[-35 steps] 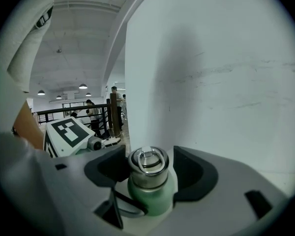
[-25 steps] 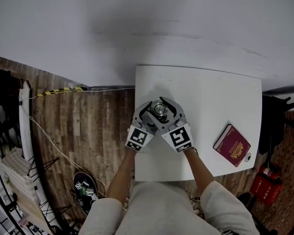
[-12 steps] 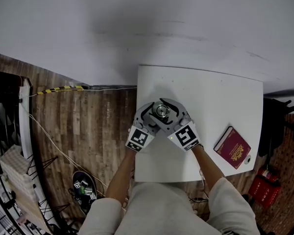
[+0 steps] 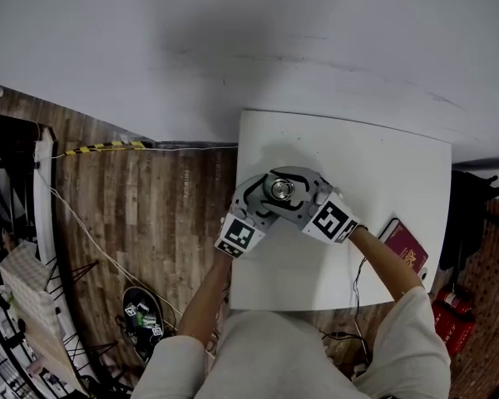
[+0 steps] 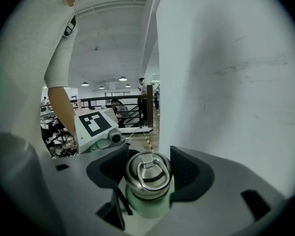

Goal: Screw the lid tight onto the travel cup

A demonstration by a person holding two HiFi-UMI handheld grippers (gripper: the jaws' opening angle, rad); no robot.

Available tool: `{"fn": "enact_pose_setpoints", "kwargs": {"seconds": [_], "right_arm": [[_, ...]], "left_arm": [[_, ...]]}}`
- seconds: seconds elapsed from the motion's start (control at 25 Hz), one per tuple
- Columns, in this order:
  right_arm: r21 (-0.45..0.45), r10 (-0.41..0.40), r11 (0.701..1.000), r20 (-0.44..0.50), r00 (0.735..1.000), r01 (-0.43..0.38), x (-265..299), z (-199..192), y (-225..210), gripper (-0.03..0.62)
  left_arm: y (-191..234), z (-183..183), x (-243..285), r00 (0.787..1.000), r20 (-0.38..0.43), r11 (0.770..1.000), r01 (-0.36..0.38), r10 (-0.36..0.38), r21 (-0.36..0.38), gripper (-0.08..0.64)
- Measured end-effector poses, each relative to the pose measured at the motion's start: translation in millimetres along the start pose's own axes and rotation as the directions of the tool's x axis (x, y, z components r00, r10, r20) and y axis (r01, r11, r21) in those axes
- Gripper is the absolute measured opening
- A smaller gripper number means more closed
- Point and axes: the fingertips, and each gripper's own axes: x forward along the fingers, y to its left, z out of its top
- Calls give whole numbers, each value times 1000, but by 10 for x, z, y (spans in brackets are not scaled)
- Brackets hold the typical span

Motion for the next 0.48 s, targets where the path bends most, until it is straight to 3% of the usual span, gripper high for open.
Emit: {"fn": "enact_pose_setpoints", "kwargs": {"seconds": [0.24,0.4,0.48], "right_arm": [[-53,84,995,-42,996,-86,9,-5,41,261],[-5,21,1000,-12,1000,-21,9,-22,-14,266],[34,-45,998,4,999,45,10,-35,-49,347]], "left_arm": [[4,8,1,1000,6,1000,3,-3,2,331],[5,-6,18,1000,8,1000,1,-1,-1,331],[4,-2,10,1000,9,1000,0,0,1,331]]}}
